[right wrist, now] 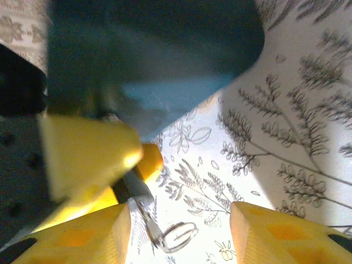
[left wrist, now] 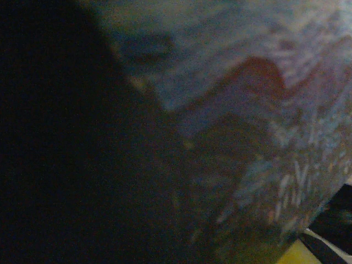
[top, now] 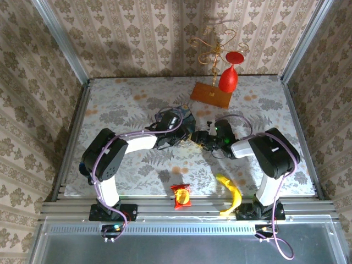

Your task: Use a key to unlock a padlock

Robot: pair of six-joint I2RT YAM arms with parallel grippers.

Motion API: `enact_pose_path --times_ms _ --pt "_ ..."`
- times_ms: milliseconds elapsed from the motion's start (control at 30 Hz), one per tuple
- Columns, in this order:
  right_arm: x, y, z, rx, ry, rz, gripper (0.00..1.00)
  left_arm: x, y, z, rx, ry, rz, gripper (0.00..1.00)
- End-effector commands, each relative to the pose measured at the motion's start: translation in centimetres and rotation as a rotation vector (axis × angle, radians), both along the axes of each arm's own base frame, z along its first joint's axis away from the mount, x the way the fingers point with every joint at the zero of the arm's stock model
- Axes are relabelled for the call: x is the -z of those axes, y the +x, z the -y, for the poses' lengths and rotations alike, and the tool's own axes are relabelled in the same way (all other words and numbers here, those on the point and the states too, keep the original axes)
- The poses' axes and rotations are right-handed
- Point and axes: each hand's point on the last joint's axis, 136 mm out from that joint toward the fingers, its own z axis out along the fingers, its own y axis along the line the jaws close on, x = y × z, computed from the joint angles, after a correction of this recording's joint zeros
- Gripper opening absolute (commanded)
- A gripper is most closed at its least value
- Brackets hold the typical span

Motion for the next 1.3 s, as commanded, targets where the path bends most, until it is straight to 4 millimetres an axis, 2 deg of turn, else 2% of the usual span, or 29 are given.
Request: enact_pose_path --times_ms 0,133,233,500,833,1000,1267 --pt "-1.7 0.6 1.4 0.056 -0.036 0.068 0.48 0.1 -1.4 -0.4 0.014 -0.001 -0.052 0.0" --pt "-2.2 -0.2 2.1 0.059 -0.071 0.079 0.42 -0.1 -1.3 -0.3 0.015 -0.005 -0.049 0.0" --pt "-2.4 -0.9 2.1 0.035 -0.076 0.086 0.33 -0.3 -1.2 0.0 0.021 -0.014 -0.047 0.0" --pt "-2.1 -2.7 0.4 -0.055 -0.02 0.085 0.29 -0.7 -1.3 0.4 0.029 -0.035 -0.05 0.0" --pt "-2.0 -2.3 -1.1 -0.081 0.017 0.087 0.24 -1.0 -1.2 0.7 0.034 -0.045 -0.05 0.0" --pt "-1.2 -2.3 -1.3 -0.082 0.012 0.074 0.23 -0.9 -1.2 0.6 0.033 -0.047 -0.05 0.0" --pt "-1.1 -2.1 -2.1 -0.097 0.042 0.078 0.23 -0.8 -1.2 0.6 0.033 -0.047 -0.053 0.0"
